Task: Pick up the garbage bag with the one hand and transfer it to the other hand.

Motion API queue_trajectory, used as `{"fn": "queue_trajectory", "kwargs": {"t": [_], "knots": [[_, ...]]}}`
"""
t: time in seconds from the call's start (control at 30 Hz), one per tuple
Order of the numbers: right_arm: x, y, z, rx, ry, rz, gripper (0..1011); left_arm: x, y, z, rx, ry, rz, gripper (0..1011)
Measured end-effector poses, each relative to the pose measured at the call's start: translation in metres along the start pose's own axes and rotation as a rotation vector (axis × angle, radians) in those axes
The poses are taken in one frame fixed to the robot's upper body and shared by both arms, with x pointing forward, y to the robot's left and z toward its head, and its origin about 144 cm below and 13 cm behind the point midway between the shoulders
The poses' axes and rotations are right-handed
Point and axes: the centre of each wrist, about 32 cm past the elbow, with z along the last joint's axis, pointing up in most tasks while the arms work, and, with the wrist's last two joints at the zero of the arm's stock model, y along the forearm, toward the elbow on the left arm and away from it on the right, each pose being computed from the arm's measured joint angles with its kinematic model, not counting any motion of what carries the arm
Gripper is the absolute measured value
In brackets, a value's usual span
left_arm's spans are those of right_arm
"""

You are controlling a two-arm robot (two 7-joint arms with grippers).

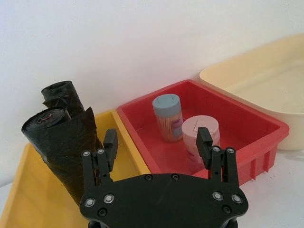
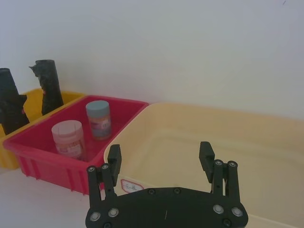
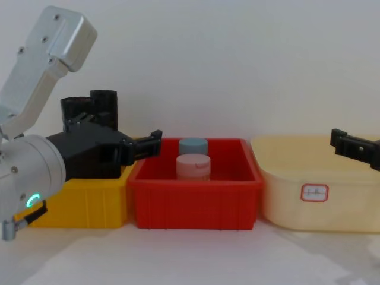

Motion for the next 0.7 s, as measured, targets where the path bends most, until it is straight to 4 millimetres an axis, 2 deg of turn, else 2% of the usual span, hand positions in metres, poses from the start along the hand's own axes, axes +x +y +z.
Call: {"fn": "queue_trajectory", "kwargs": {"t": [0.7], "knots": [[0.0000, 0.0000, 0.0000, 0.000, 0.000, 0.000, 1000, 0.0000, 0.0000, 0.0000, 0.000, 0.000, 0.000, 1001]]}}
